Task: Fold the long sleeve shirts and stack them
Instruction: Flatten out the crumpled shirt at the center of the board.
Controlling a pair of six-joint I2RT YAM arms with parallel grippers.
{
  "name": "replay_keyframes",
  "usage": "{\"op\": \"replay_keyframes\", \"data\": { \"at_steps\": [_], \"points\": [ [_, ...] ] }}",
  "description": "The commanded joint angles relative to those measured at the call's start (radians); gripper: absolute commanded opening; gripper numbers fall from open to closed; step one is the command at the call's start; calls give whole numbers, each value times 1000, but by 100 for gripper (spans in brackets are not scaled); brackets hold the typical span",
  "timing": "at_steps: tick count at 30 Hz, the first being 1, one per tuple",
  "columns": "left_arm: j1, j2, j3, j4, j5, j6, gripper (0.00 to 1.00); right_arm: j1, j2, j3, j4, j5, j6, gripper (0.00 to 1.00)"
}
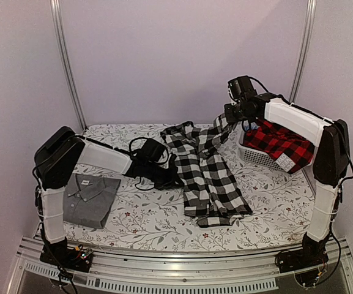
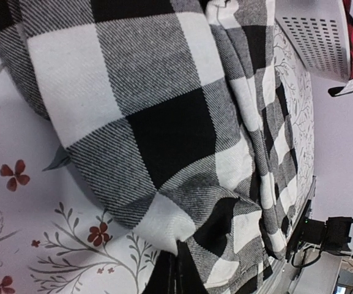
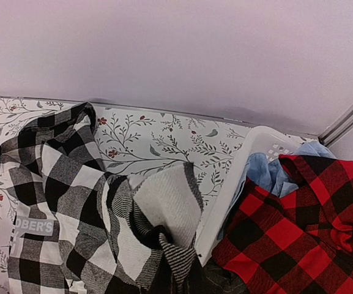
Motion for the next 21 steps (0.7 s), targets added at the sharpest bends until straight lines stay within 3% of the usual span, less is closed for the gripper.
{"op": "replay_keyframes", "data": {
  "at_steps": [1,7,9,16,21],
  "points": [
    [1,-64,-35,35,-24,6,0,-11,-36,1,23,8,-14,0],
    [52,-210,-114,-8,-116,27,0,-22,-37,-4,24,29,-24,0],
    [89,-287,-141,-89,-173,55,0,-33,-40,-3,24,36,-31,0],
    [415,-520,-192,-264,-232,176,0,-108,-52,1,45,50,-65,0],
    [639,-492,-79,-333,-204,280,0,-174,-30,15,93,46,-101,0]
  ]
}}
